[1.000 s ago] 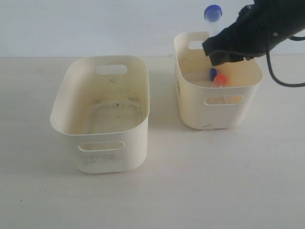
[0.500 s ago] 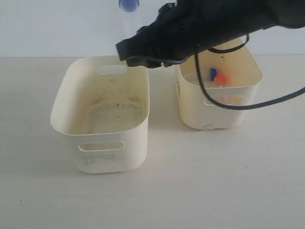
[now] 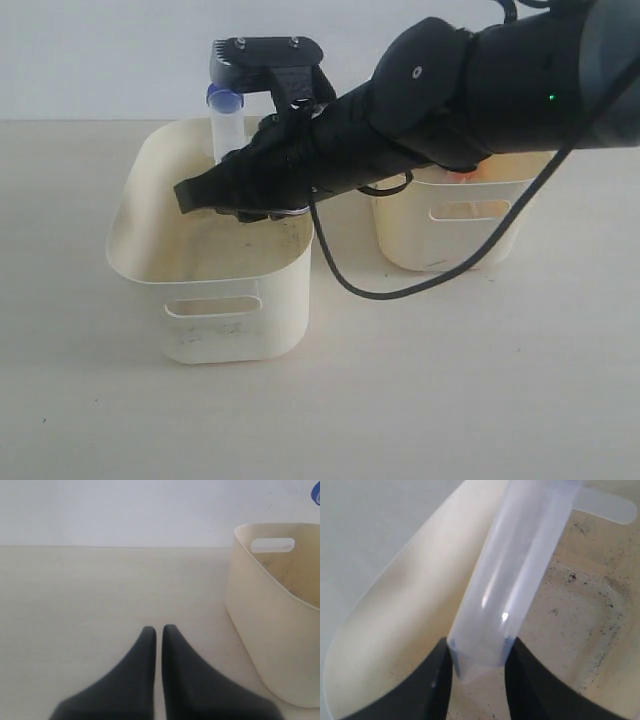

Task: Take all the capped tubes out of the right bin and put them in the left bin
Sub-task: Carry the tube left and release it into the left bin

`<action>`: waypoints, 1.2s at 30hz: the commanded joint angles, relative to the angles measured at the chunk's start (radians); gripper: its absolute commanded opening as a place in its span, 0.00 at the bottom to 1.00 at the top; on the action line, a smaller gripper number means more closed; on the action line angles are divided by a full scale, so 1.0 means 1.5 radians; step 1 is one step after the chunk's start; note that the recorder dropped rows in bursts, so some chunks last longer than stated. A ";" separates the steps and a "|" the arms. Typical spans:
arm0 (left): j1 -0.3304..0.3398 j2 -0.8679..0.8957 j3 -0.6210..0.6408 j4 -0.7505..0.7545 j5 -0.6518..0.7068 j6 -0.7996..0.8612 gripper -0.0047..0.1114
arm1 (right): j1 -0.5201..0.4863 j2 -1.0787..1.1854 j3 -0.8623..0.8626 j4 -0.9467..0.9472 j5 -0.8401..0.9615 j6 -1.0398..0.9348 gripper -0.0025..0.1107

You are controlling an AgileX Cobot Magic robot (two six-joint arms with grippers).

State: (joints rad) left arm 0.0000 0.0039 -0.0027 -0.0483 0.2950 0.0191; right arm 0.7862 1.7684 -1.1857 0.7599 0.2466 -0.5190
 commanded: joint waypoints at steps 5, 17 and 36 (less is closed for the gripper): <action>-0.003 -0.003 0.002 -0.006 0.000 -0.001 0.08 | 0.001 -0.001 -0.002 0.008 0.008 -0.004 0.25; -0.003 -0.003 0.002 -0.006 0.000 -0.001 0.08 | 0.001 0.024 -0.002 0.008 0.028 -0.003 0.25; -0.003 -0.003 0.002 -0.006 0.000 -0.001 0.08 | 0.001 0.017 -0.002 0.008 0.012 -0.007 0.52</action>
State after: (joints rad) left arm 0.0000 0.0039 -0.0027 -0.0483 0.2950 0.0191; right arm 0.7862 1.8069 -1.1857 0.7692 0.2747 -0.5206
